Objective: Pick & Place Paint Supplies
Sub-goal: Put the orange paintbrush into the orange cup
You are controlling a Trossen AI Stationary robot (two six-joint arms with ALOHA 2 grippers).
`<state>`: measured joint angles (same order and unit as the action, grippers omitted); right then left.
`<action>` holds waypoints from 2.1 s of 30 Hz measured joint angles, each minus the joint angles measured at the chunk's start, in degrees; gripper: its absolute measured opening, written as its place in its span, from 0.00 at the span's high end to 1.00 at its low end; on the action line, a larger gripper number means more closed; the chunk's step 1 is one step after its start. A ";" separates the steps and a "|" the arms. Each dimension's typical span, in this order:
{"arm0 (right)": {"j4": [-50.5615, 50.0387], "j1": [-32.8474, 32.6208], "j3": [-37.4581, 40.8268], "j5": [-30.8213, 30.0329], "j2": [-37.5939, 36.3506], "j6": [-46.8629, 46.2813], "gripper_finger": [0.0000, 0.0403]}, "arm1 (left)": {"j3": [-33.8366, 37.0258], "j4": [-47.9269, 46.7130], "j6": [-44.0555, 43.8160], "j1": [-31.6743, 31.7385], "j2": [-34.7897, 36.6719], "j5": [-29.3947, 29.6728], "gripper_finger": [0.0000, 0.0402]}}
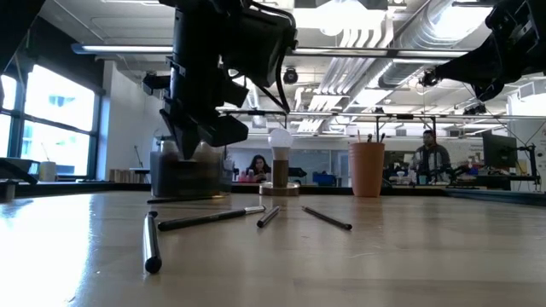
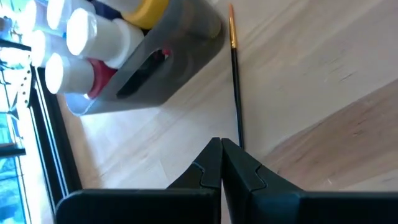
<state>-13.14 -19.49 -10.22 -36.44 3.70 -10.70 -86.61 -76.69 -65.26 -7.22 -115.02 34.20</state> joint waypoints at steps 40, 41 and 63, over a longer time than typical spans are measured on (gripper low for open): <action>-0.08 0.00 0.00 4.78 -0.01 0.42 0.99 | 5.65 3.90 16.59 6.80 -0.33 -15.28 1.00; -0.07 -0.02 0.00 5.03 -0.01 0.42 0.99 | 6.00 4.07 17.31 7.17 -0.33 -15.83 1.00; 0.03 0.00 0.00 5.08 -0.02 0.22 0.99 | 6.58 15.15 36.17 4.07 11.74 -17.03 1.00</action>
<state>-13.11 -19.49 -10.22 -31.35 3.68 -10.48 -80.02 -61.54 -29.08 -3.15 -103.28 17.17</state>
